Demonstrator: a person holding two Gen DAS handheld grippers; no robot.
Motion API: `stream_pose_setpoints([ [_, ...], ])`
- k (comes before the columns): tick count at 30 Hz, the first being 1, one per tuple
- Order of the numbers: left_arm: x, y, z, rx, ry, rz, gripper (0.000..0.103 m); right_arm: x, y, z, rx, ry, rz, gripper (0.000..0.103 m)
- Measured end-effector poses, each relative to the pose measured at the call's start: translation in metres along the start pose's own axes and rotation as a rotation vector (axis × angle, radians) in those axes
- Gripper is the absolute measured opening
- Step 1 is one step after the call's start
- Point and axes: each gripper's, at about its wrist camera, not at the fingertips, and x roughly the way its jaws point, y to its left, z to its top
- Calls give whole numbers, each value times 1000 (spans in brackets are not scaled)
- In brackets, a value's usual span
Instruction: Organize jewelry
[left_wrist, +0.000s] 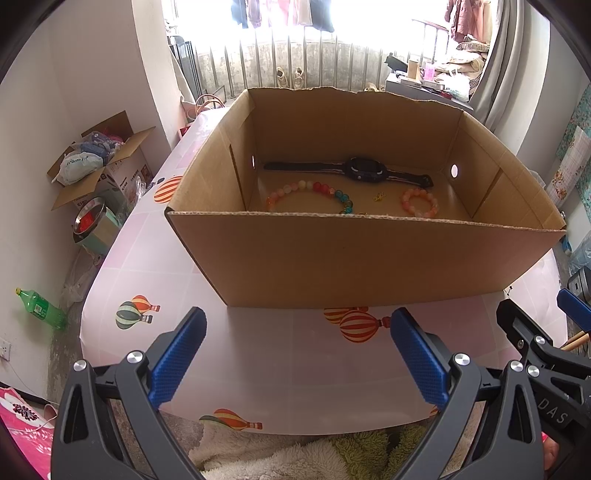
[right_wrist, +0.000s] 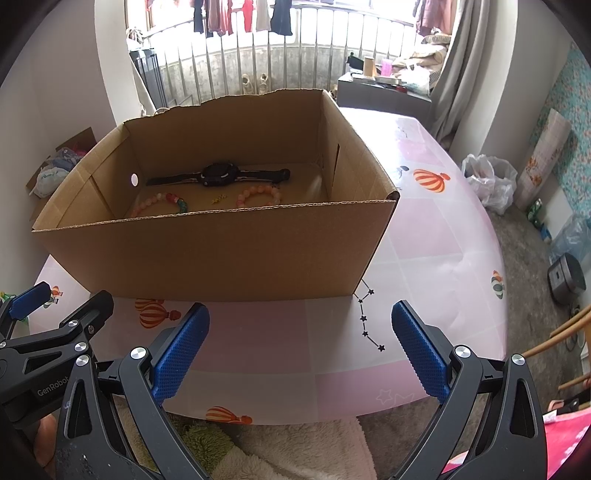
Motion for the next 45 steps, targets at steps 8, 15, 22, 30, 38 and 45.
stream_pose_setpoints([
  [8, 0, 0, 0, 0, 1, 0, 98, 0, 0, -2, 2, 1, 0, 95],
  [15, 0, 0, 0, 1, 2, 0, 98, 1, 0, -1, 1, 2, 1, 95],
  [22, 0, 1, 0, 1, 3, -1, 98, 1, -1, -1, 0, 3, 2, 95],
  [30, 0, 2, -2, 2, 4, 0, 98, 1, 0, -3, 3, 5, 2, 95],
  [38, 0, 2, -2, 2, 4, 1, 98, 1, 0, -3, 3, 6, 2, 95],
  [45, 0, 2, -2, 2, 4, 1, 98, 3, -1, -3, 3, 8, 3, 95],
])
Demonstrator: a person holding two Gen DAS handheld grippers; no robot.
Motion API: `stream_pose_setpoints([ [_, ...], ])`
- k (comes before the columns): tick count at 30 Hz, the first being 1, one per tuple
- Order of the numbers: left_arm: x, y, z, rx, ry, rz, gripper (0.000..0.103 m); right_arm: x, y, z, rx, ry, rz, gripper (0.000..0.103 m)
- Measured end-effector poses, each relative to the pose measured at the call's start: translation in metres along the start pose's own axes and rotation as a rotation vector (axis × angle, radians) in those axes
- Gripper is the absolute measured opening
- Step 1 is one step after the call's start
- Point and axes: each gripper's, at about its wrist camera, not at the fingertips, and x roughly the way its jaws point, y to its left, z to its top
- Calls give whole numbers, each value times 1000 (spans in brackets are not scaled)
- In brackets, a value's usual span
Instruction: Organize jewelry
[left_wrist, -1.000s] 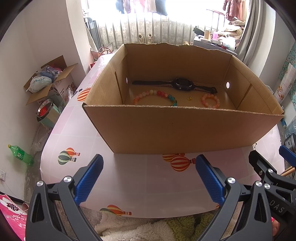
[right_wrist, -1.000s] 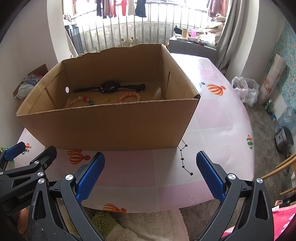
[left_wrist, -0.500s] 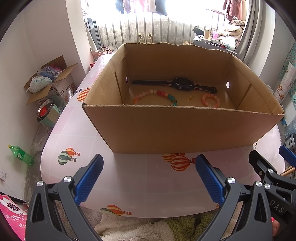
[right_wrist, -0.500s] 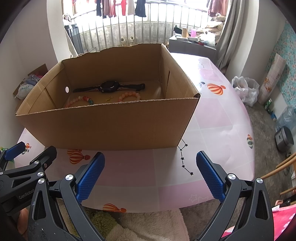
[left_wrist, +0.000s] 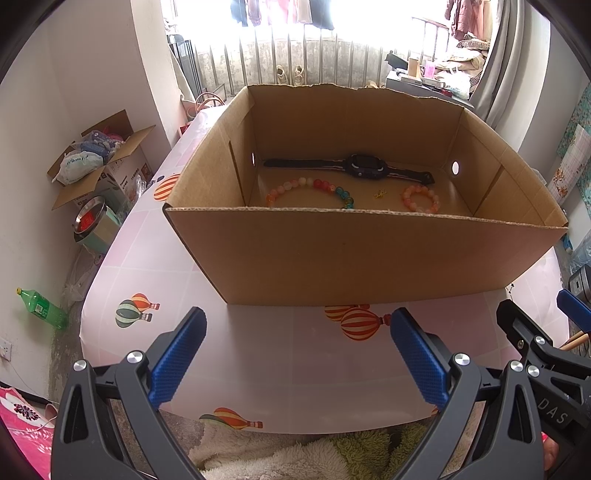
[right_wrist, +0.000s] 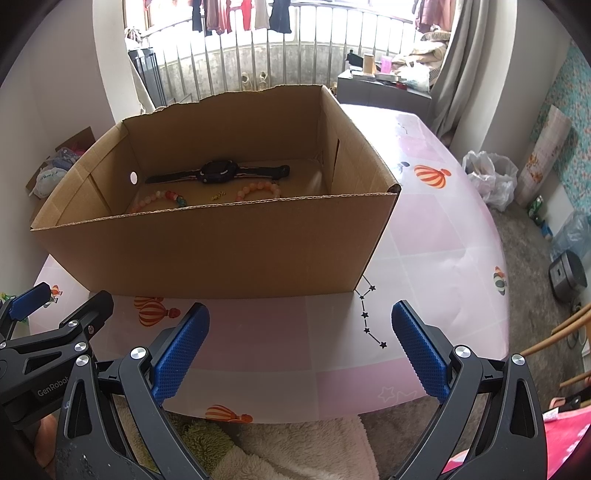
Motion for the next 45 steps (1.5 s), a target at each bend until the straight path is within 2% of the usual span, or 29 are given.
stream_pose_setpoints([
  [45, -3, 3, -2, 2, 7, 3, 98, 1, 1, -1, 8, 5, 4, 95],
])
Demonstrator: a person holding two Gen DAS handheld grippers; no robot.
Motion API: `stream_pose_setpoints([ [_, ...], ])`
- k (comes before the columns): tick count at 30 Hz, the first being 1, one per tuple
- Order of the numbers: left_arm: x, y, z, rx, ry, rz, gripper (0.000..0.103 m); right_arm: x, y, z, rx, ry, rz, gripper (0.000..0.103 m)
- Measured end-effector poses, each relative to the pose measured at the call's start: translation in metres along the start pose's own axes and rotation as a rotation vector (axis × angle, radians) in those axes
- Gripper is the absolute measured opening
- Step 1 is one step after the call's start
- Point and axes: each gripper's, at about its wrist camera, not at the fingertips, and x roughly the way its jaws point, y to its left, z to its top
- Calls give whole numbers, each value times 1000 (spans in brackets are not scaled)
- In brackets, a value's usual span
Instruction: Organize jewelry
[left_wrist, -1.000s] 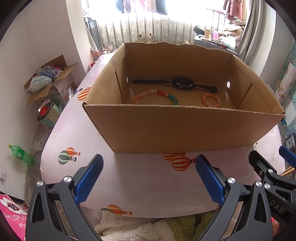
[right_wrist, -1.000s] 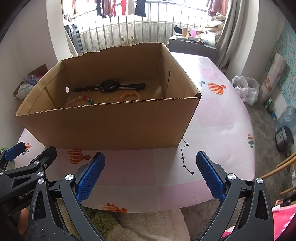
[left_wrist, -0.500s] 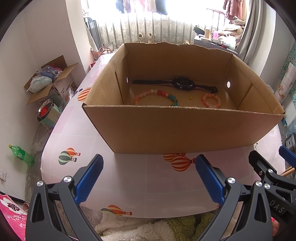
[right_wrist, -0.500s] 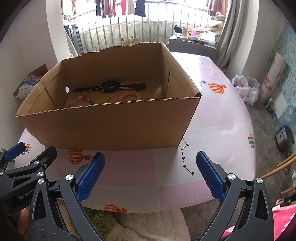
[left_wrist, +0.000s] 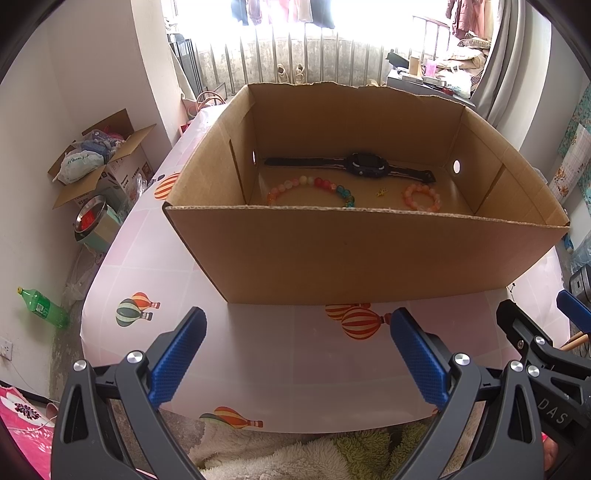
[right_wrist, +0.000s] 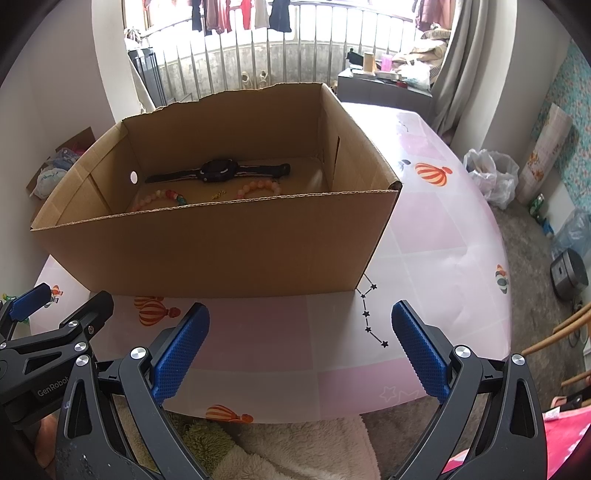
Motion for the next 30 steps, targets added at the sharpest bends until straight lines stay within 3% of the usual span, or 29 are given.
stream_pose_setpoints([
  [30, 1, 0, 0, 1, 5, 0, 98, 0, -1, 0, 4, 3, 4, 95],
])
